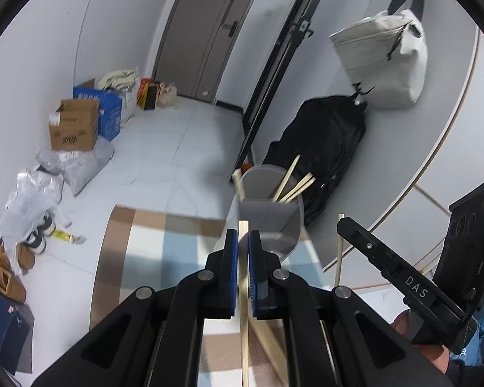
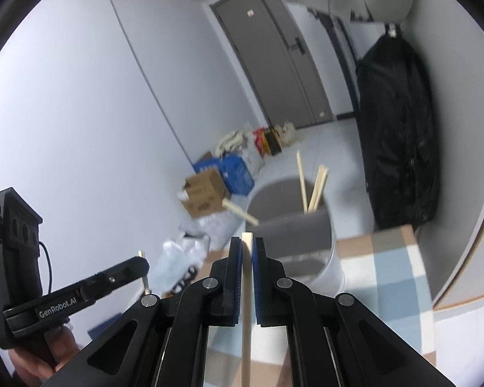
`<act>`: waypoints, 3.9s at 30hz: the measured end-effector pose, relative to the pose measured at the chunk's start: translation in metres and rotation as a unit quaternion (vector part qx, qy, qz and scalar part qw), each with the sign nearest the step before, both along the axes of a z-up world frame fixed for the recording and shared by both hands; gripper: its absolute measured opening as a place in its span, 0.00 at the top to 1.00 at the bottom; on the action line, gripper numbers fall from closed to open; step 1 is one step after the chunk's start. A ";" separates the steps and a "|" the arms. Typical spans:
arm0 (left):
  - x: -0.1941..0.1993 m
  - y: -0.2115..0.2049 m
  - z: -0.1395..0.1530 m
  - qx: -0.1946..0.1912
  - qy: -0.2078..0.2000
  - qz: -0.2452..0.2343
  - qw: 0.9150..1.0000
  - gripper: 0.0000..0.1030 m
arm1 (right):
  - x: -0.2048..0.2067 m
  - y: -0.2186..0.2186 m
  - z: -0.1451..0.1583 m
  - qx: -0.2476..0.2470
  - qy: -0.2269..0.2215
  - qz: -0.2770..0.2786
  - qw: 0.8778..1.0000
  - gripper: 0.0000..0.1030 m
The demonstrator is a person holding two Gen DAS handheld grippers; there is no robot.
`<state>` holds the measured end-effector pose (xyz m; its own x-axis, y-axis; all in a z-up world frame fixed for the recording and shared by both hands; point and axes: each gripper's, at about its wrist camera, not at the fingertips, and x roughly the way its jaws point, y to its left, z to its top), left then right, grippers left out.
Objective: Organize utensils
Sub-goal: 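Lift both held chopsticks up and carry them over the white holder, then open both grippers to drop the chopsticks into the holder, then withdraw both open grippers from the holder toward the pile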
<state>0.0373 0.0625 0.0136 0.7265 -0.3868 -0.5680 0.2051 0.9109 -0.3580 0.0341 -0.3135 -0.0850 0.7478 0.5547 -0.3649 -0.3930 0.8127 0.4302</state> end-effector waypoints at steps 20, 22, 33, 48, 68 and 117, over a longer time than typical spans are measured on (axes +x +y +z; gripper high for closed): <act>0.093 -0.024 0.073 0.013 -0.133 0.091 0.987 0.98 | 0.090 -0.036 0.098 0.045 -0.102 -0.086 0.990 0.95; 0.098 -0.027 0.071 0.015 -0.142 0.096 0.985 0.98 | 0.103 -0.036 0.099 0.047 -0.109 -0.093 0.988 0.95; 0.126 -0.037 0.048 0.026 -0.170 0.095 0.981 0.98 | 0.157 -0.022 0.085 0.059 -0.134 -0.112 0.983 0.95; 0.135 -0.046 0.024 0.029 -0.188 0.082 0.978 0.98 | 0.150 0.002 0.047 0.042 -0.164 -0.139 0.976 0.95; 0.123 -0.055 0.013 0.044 -0.140 -0.007 0.989 0.98 | 0.115 -0.024 0.028 0.016 -0.143 -0.075 0.987 0.94; -0.037 -0.068 0.020 0.117 -0.088 0.004 0.989 0.23 | -0.062 -0.087 0.018 -0.007 -0.085 -0.037 0.996 0.02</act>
<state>-0.0001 -0.0060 0.0333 0.8241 -0.2532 -0.5067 0.2379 0.9665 -0.0961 -0.0284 -0.4008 -0.0672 0.8379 0.4914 -0.2373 -0.3974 0.8475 0.3519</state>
